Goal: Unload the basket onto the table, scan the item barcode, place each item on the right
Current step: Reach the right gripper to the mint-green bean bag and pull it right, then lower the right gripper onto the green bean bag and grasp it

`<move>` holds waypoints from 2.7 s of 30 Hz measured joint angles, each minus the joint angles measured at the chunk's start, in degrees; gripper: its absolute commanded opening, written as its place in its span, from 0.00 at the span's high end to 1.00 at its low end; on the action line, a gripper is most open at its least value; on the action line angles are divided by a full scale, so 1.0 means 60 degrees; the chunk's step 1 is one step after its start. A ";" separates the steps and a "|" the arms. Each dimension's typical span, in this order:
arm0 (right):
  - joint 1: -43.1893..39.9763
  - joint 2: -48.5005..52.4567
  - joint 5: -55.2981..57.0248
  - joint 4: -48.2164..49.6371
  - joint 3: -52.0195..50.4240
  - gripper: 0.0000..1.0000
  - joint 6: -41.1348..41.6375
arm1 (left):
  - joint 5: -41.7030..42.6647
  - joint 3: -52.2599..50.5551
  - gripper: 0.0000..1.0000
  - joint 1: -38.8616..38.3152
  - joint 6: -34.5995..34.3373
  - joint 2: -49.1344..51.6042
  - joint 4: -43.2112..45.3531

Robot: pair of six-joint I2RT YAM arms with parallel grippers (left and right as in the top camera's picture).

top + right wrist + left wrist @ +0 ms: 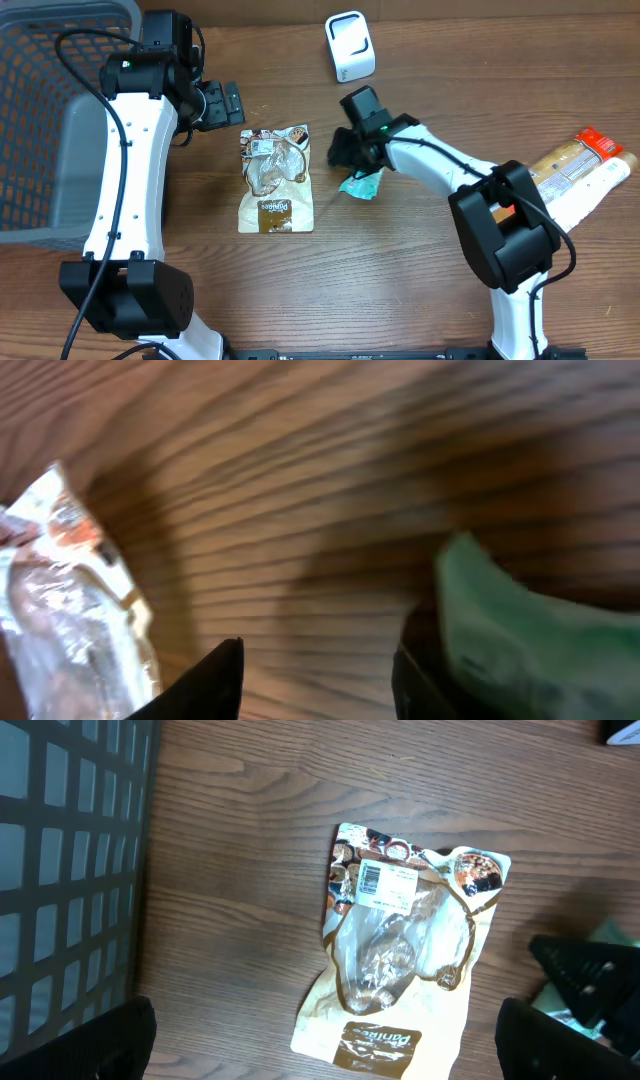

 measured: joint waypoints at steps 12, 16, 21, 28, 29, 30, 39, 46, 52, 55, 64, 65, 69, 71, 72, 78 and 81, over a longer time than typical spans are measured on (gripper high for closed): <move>-0.0386 -0.0157 0.0080 -0.2674 0.2069 0.11 -0.5031 | -0.0004 0.0000 0.01 0.0000 0.0000 0.0000 0.0000; -0.1198 -0.0291 0.0033 -0.2881 0.2229 0.14 -0.7548 | 0.0000 0.0000 0.00 0.0000 0.0000 0.0000 0.0000; -0.2346 -0.0280 -0.0780 -0.2983 0.2226 0.21 -0.9916 | 0.0000 0.0000 0.01 0.0000 0.0000 0.0000 0.0000; -0.2736 0.0157 -0.2025 -0.3271 0.2226 0.27 -1.1555 | -0.0004 0.0000 0.00 0.0000 0.0000 0.0000 0.0000; -0.2710 0.0277 -0.2106 -0.3351 0.2226 0.28 -1.1748 | -0.0004 0.0000 0.00 0.0000 0.0000 0.0000 0.0000; -0.2667 0.0386 -0.2171 -0.3442 0.2226 0.31 -1.1901 | 0.0000 0.0000 0.00 0.0000 0.0000 0.0000 0.0000; -0.2532 0.1104 -0.2284 -0.3738 0.2215 0.45 -1.2535 | 0.0000 0.0000 0.00 0.0000 0.0000 0.0000 -0.0004; -0.2546 0.1104 -0.2098 -0.3920 0.2215 0.53 -1.1650 | 0.0000 0.0000 0.00 0.0000 0.0000 0.0000 0.0000; -0.2546 0.1104 -0.1643 -0.4685 0.2218 0.56 -0.9125 | -0.0004 0.0000 0.00 0.0000 0.0000 0.0000 0.0000; -0.2546 0.1104 -0.1519 -0.5227 0.2218 0.44 -0.7850 | 0.0000 0.0000 0.00 0.0000 0.0000 0.0000 -0.0004; -0.2798 0.1147 -0.1639 -0.6921 0.2929 0.32 -0.6258 | 0.0000 0.0000 0.00 0.0000 0.0000 0.0000 0.0000; -0.2878 0.1169 -0.1738 -0.7162 0.3249 0.33 -0.6215 | 0.0000 0.0000 0.00 0.0000 0.0000 0.0000 -0.0004; -0.3279 0.1191 -0.2098 -0.8058 0.4703 0.30 -0.6692 | 0.0000 0.0000 0.00 0.0000 0.0000 0.0000 -0.0004; -0.3424 0.1188 -0.2189 -0.8382 0.5184 0.26 -0.7391 | 0.0000 0.0000 0.00 0.0000 0.0000 0.0000 0.0000; -0.3483 0.1188 -0.2240 -0.8557 0.5293 0.24 -0.7847 | 0.0000 0.0000 0.00 0.0000 0.0000 0.0000 -0.0004; -0.3410 0.1191 -0.2331 -0.8557 0.4626 0.22 -0.9865 | 0.0000 0.0000 0.01 0.0000 0.0000 0.0000 0.0000; -0.3337 0.1191 -0.2350 -0.7861 0.3821 0.23 -1.0335 | -0.0004 0.0000 0.00 0.0000 0.0000 0.0000 0.0000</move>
